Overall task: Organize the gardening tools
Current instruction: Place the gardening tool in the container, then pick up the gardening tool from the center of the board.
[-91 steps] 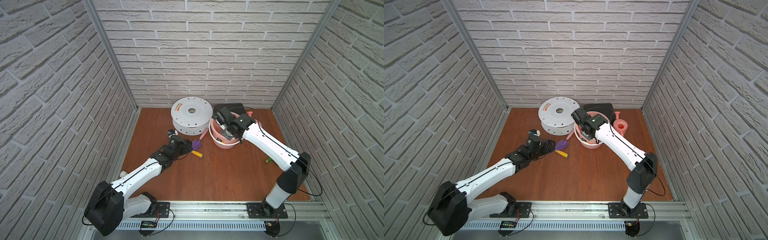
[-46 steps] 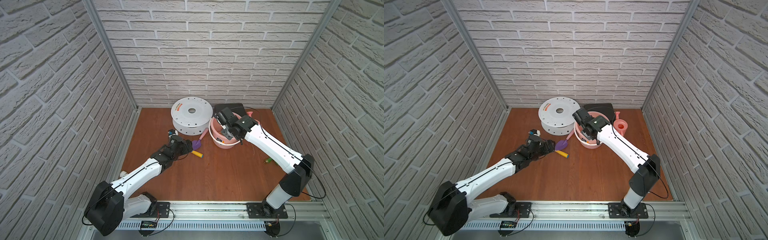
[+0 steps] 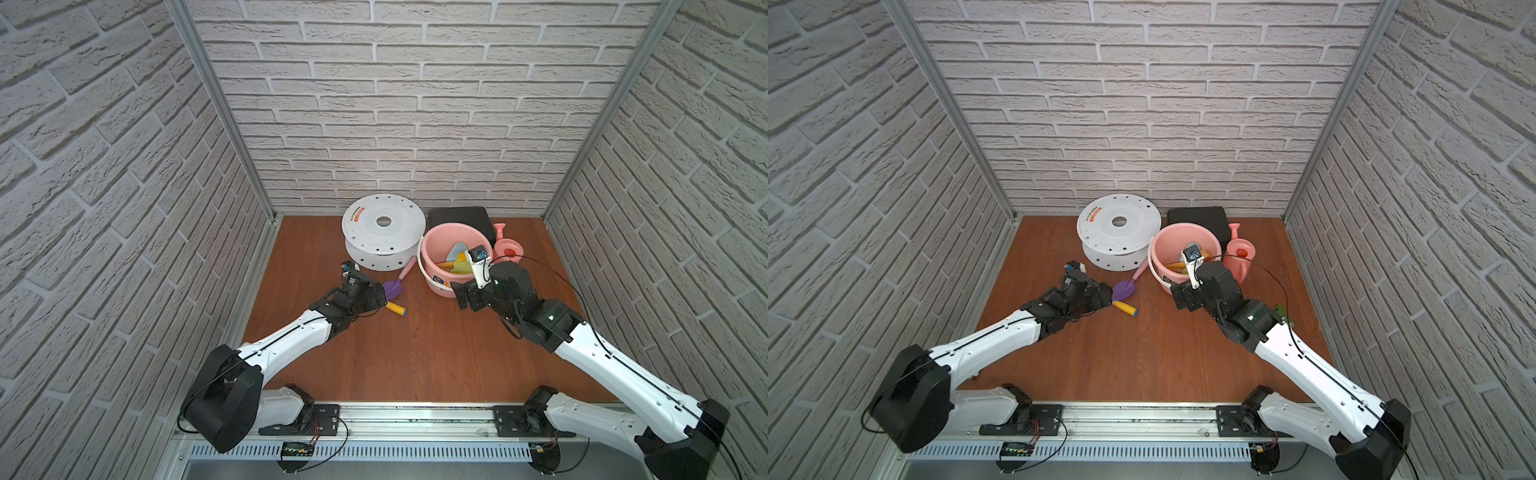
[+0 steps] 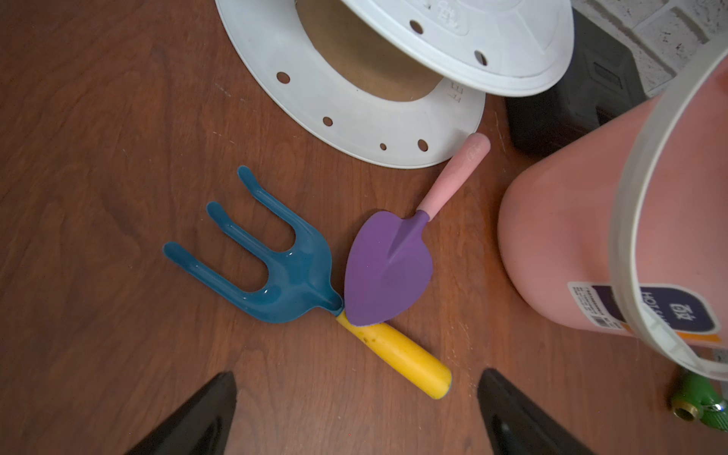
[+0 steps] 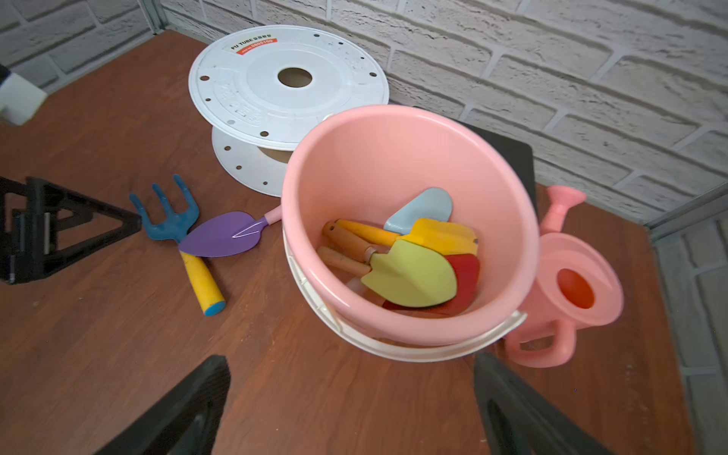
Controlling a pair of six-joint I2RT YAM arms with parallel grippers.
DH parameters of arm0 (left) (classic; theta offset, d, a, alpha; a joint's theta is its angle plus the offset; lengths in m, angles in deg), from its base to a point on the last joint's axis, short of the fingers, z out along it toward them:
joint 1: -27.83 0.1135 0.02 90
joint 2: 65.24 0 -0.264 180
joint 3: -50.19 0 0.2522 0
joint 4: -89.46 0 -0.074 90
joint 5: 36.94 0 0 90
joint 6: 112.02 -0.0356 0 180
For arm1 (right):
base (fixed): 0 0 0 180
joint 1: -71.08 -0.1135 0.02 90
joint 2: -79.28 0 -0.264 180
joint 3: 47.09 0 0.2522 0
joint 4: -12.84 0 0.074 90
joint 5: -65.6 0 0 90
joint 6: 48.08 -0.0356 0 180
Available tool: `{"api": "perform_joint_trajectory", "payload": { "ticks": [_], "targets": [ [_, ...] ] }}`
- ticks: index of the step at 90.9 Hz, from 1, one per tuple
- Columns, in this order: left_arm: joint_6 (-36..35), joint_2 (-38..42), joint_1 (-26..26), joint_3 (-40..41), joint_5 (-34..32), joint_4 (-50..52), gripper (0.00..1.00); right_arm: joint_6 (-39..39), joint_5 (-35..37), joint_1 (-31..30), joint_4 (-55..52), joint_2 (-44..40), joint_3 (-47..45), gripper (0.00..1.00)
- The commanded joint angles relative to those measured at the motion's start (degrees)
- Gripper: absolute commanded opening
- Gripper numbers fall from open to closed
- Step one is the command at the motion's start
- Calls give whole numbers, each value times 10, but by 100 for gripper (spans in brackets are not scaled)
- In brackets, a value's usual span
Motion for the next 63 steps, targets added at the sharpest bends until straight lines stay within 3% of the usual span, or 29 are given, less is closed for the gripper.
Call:
{"api": "perform_joint_trajectory", "payload": {
  "ticks": [1,23,39,63],
  "targets": [
    [-9,-28,-19,-34,-31,18,95,-67,-53,0,140,-23,-58,100],
    [85,-107,-50,-99,-91,99,90,-74,-48,-4,209,-68,-135,100],
    [165,-170,-63,-113,-91,71,76,-72,-35,-4,191,-83,-142,100],
    [204,-242,-105,-173,-125,98,73,-84,-42,-4,187,-98,-146,100]
  ]
}}
